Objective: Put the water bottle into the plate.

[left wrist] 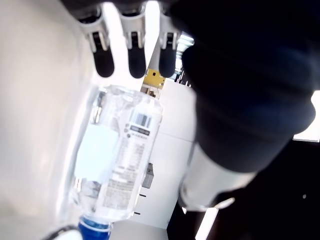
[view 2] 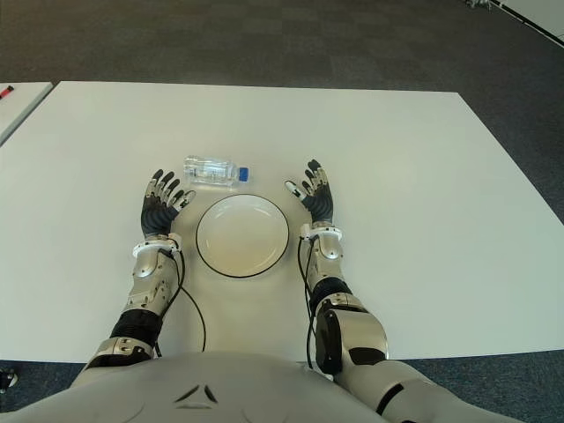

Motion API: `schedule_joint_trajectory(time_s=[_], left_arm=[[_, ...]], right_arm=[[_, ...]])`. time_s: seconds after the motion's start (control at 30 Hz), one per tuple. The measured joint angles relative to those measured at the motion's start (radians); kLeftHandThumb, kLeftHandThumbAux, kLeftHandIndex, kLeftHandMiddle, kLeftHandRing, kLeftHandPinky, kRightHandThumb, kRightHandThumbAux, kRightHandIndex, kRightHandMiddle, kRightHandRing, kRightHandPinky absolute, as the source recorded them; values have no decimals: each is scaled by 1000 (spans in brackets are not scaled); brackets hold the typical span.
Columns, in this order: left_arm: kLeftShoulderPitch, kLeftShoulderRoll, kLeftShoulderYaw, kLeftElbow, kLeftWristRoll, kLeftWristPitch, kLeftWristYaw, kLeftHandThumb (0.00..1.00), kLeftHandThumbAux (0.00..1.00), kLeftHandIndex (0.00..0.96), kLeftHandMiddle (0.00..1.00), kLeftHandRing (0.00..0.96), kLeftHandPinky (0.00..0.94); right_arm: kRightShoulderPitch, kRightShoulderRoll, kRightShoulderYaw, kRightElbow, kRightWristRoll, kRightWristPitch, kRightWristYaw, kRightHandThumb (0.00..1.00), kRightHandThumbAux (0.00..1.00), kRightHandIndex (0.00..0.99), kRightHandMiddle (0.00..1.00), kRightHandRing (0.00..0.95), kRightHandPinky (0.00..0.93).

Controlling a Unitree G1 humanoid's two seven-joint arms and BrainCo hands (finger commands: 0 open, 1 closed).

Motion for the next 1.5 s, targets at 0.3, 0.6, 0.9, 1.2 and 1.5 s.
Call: schedule_joint_trajectory(time_s=[0.3,0.6,0.9,1.2,1.5], left_arm=[[0,0,0,0,0,4,0,31,981,110,142,139,168],[-1,0,0,0,0,6,0,25,983,112,142,135,167],[-2,0,0,0,0,6,0,19,981,111,142,138,168],[16,0,-6,-58,-3,26,8,18,973,113,145,137,175],[143,2,-95,-423,90,33,74,14,965,127,142,133,166]], right_arm=[[-1,1,-3,0,11,0,13,37,794,68,49,30,72],[-2,1,-3,0,11,0,14,31,798,71,49,30,71],[-2,0,-3,0,10,0,12,32,794,71,49,31,72],[-7,0,1,-2,6,-1,2,36,786,71,52,35,76],[-11,-2,0,-13,7,-10,2,46,782,69,51,34,75]])
